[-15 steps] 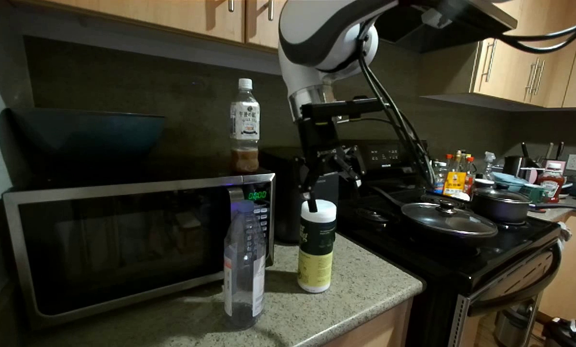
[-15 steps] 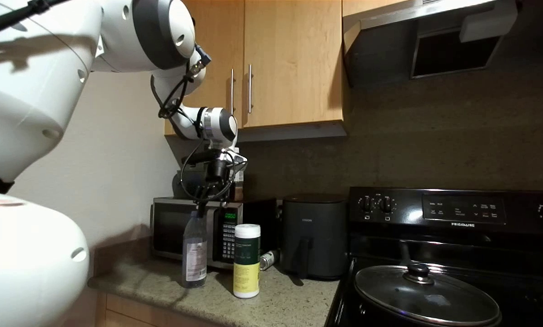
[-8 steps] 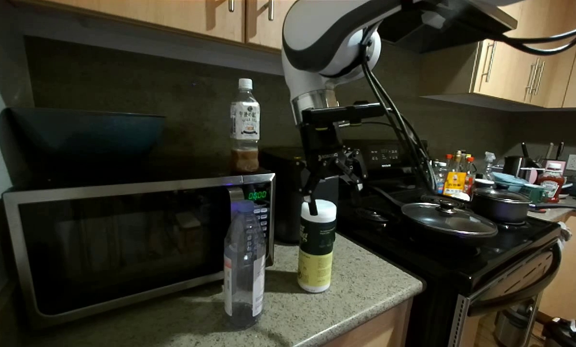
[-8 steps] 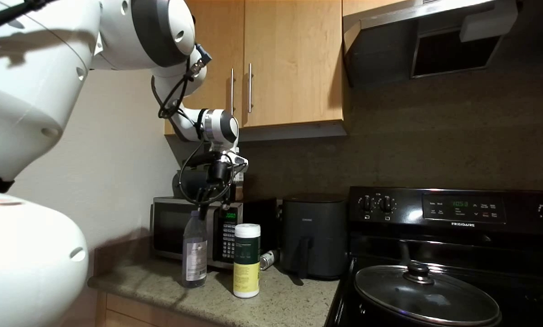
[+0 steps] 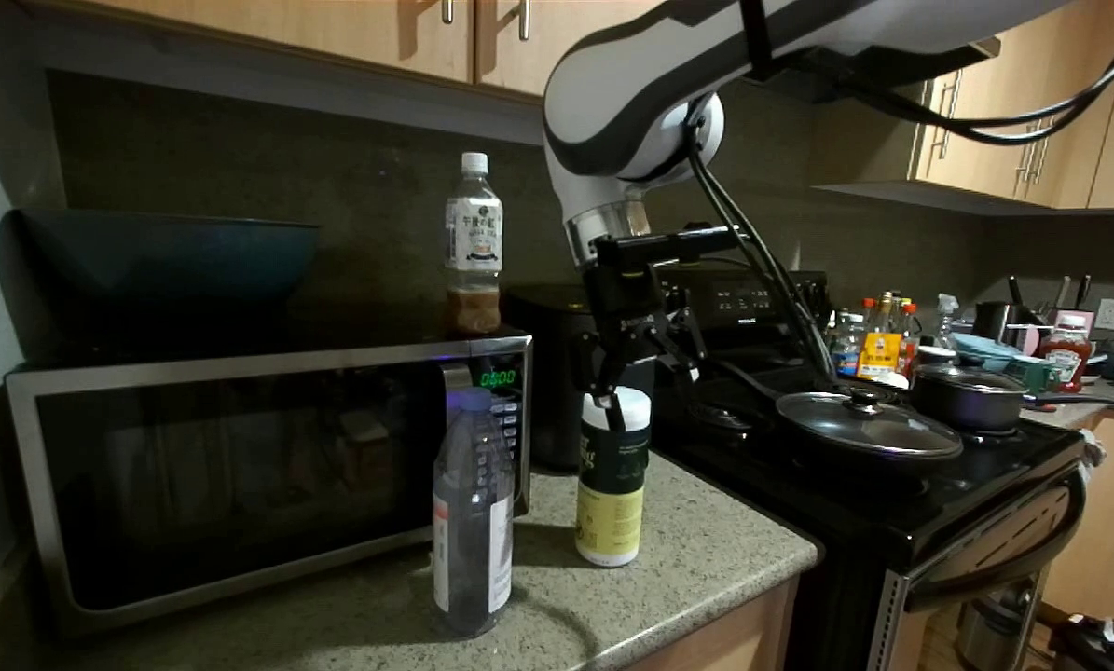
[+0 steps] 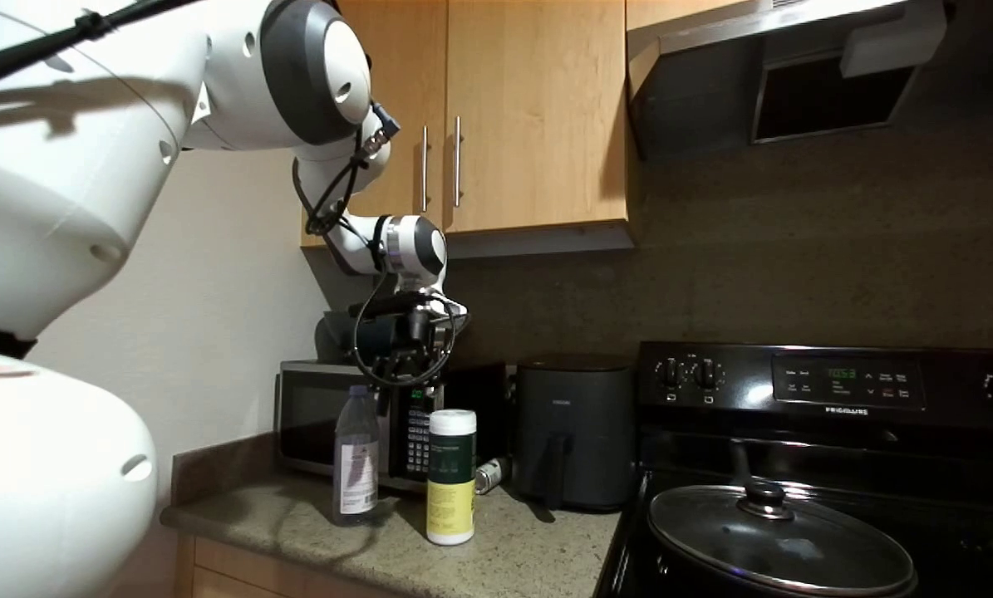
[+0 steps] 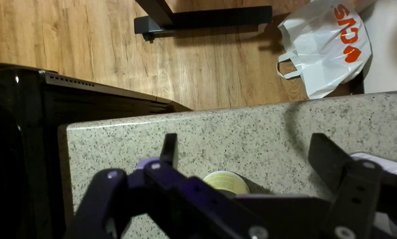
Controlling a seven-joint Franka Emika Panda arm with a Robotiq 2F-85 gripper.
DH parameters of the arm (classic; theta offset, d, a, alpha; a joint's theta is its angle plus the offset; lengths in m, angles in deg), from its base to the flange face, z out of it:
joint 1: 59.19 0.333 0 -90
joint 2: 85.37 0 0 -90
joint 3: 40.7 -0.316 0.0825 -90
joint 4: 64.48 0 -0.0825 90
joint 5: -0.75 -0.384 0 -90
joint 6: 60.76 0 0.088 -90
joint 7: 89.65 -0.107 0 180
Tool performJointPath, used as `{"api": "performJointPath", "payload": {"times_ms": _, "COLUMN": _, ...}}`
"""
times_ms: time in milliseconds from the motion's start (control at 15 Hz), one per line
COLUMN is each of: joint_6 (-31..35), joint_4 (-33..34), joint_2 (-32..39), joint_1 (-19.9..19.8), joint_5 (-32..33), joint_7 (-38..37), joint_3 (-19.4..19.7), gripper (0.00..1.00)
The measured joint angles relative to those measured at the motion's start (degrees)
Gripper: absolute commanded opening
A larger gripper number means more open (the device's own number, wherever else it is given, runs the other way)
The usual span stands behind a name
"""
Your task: Move the water bottle to the left and move the yellow container to the right
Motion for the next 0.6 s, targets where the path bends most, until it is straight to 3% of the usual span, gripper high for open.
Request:
{"api": "performJointPath", "payload": {"times_ms": 267, "joint_6": -0.02, "joint_4": 1.43, "joint_2": 2.45, "joint_1": -1.38, "joint_5": 2.78, "joint_7": 5.86, "joint_3": 0.65, "gripper": 1.00}}
{"api": "performJointPath", "payload": {"times_ms": 600, "joint_6": -0.01, "joint_4": 1.80, "joint_2": 3.05, "joint_1": -1.40, "joint_5": 5.32, "joint_7": 6.24, "joint_3": 1.04, "gripper": 1.00}}
